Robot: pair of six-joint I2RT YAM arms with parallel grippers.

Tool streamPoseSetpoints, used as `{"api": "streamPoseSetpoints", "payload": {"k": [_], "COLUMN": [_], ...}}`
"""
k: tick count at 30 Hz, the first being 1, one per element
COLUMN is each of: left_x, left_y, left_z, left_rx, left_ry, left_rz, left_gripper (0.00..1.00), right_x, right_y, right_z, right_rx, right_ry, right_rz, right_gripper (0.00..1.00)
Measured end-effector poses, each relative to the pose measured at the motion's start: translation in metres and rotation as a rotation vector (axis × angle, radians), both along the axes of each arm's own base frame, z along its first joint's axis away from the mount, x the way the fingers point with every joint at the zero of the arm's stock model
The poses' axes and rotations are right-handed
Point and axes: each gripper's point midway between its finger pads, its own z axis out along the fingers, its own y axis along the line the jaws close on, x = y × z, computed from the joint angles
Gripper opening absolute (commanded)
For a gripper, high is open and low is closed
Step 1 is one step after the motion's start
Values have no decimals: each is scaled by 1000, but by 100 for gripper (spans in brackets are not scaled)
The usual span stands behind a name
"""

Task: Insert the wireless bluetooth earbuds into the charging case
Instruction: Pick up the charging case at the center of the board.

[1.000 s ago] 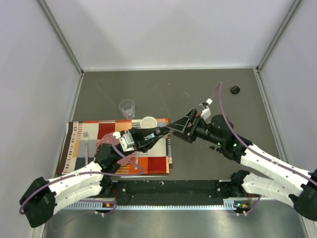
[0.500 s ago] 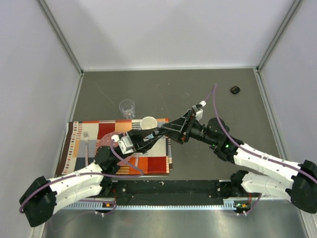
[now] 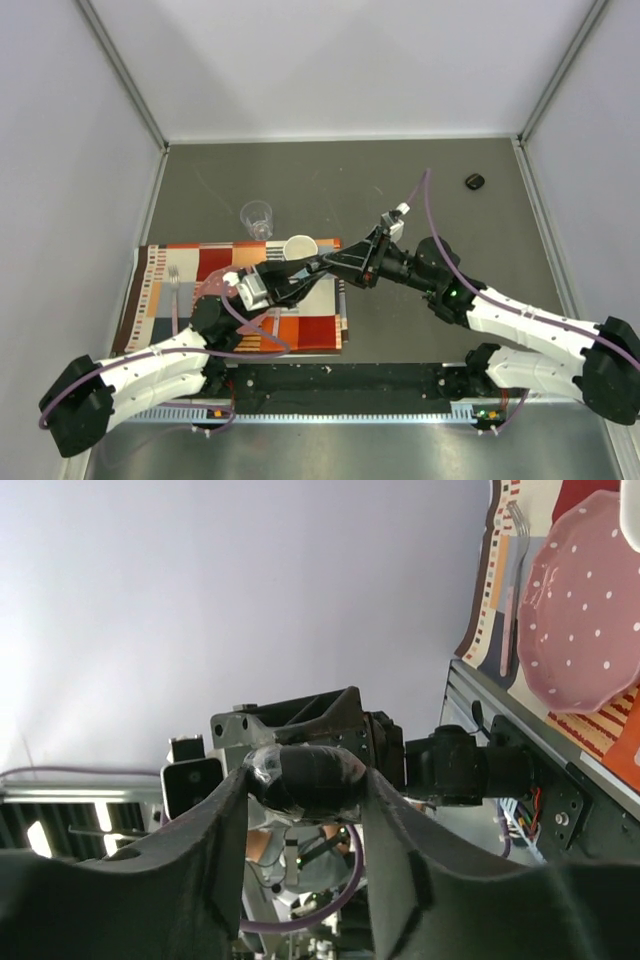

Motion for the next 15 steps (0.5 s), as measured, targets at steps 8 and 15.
{"api": "streamPoseSetpoints", "payload": {"k": [8,15], "left_x": [3,9], "left_y": [4,-1], "left_z": [7,17], "left_rx": [-25,-15], "left_ry": [8,55], "left_rz": [21,19], "left_gripper": [14,38], "right_x": [2,7], "right_y": [3,0], "right_z": [8,20], "right_rx": [37,72], "right_ry": [-31,-79], "right_rz": [6,-23], "right_gripper": [0,0]}}
